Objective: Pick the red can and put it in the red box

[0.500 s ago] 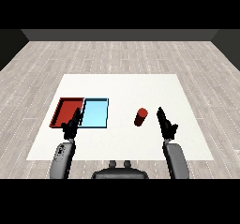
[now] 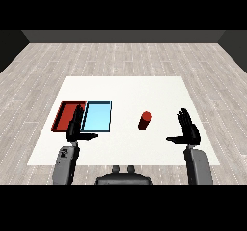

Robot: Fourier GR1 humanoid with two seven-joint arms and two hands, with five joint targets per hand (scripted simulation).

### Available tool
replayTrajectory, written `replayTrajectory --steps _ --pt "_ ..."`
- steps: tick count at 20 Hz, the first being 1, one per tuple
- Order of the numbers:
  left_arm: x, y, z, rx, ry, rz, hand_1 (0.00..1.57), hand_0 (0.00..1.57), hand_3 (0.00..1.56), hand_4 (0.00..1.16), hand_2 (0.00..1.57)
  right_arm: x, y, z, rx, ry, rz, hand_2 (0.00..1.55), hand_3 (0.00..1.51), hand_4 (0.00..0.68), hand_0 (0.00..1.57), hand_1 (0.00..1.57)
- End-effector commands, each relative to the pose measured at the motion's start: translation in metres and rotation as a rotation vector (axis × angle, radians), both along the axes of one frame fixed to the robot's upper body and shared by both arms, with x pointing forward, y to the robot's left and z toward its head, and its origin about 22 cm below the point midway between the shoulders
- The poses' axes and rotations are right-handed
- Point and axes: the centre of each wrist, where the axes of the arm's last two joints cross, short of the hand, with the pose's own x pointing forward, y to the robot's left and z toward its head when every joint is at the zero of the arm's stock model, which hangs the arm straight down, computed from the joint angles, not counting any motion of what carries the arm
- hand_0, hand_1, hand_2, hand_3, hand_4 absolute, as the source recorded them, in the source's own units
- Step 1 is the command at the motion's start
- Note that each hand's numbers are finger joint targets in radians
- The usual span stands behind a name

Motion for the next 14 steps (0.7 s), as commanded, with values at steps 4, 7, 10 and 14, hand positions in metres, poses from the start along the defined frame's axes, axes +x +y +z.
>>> replayTrajectory --steps 4,7,10,14 --pt "-0.005 0.022 -0.003 -0.042 -0.204 -0.015 0.00 0.00 0.00 0.00 0.00 -0.017 -0.036 0.001 0.040 -0.126 0.059 0.00 0.00 0.000 0.00 0.00" --pt "0.005 -0.006 -0.018 -0.068 -0.205 -0.030 0.00 0.00 0.00 0.00 0.00 -0.015 -0.033 -0.012 0.020 -0.134 0.056 0.00 0.00 0.000 0.00 0.00" --pt "-0.006 0.004 -0.016 -0.062 -0.200 -0.027 0.00 0.00 0.00 0.00 0.00 0.001 -0.043 -0.016 0.040 -0.127 0.052 0.00 0.00 0.000 0.00 0.00" --pt "-0.004 0.004 -0.031 -0.075 -0.212 -0.033 0.00 0.00 0.00 0.00 0.00 0.005 -0.066 -0.009 0.050 -0.135 0.064 0.00 0.00 0.000 0.00 0.00"
